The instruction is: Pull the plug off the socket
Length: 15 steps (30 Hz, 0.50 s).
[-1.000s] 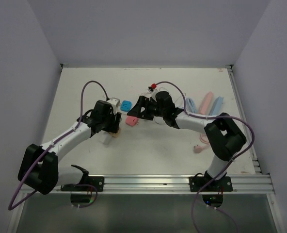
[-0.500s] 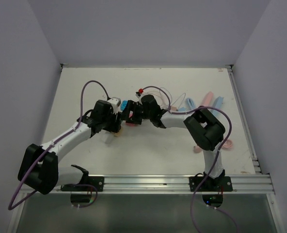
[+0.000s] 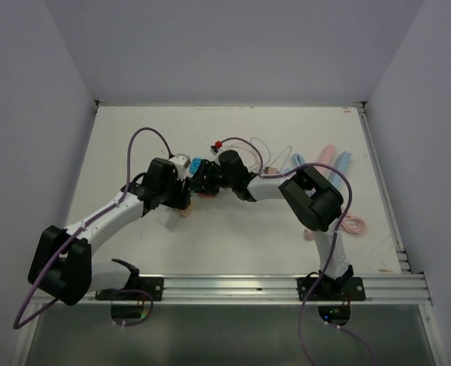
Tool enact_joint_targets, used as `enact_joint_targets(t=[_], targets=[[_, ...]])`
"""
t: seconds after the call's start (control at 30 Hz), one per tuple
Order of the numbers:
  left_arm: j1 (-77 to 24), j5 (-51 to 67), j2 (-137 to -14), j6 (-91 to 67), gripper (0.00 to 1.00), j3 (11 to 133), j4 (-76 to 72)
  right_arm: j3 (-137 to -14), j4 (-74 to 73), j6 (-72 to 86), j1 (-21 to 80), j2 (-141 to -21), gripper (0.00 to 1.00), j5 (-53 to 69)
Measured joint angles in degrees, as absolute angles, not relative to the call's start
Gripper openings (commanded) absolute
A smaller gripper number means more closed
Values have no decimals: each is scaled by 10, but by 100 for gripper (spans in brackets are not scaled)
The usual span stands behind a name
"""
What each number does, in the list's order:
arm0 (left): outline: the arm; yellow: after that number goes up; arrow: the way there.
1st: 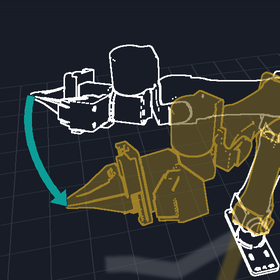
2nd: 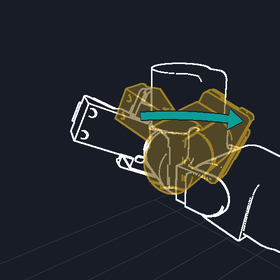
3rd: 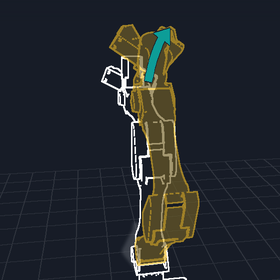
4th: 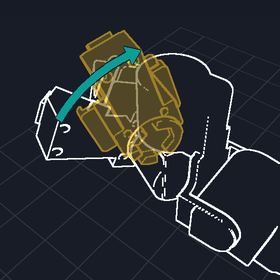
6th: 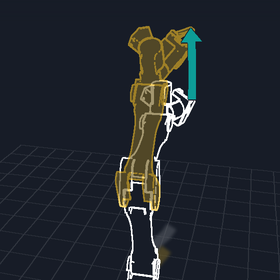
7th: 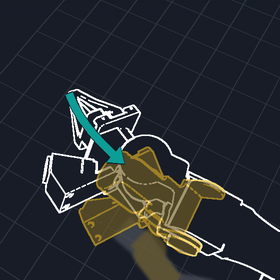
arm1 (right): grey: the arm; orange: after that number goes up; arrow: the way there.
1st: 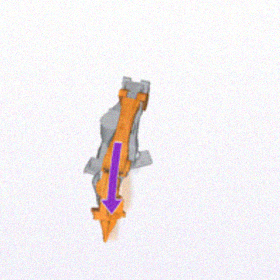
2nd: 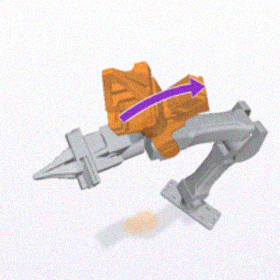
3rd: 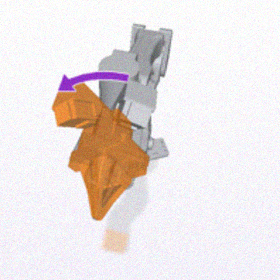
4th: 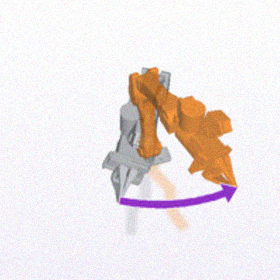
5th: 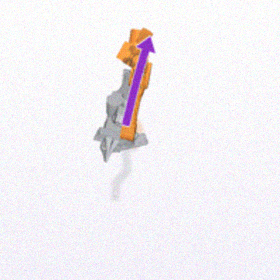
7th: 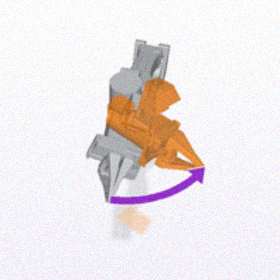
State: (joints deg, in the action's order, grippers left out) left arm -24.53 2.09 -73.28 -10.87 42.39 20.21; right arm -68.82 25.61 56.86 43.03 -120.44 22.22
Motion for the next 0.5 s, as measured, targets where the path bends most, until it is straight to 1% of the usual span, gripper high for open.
enact_joint_targets(t=[0.1, 0.13, 0.23, 0.27, 0.5], targets=[[-245, 26, -735, -109, 1, 423, 204, -691, 272, 576, 430, -1211, 27, 231], [-245, 26, -738, -109, 0, 423, 205, -692, 277, 578, 430, -1214, 15, 236], [-244, 29, -751, -109, 0, 423, 197, -692, 281, 585, 427, -1220, 2, 238], [-244, 29, -756, -109, 0, 424, 194, -692, 283, 587, 423, -1223, 0, 238], [-245, 43, -799, -111, 0, 451, 175, -674, 311, 606, 398, -1225, 0, 241]])
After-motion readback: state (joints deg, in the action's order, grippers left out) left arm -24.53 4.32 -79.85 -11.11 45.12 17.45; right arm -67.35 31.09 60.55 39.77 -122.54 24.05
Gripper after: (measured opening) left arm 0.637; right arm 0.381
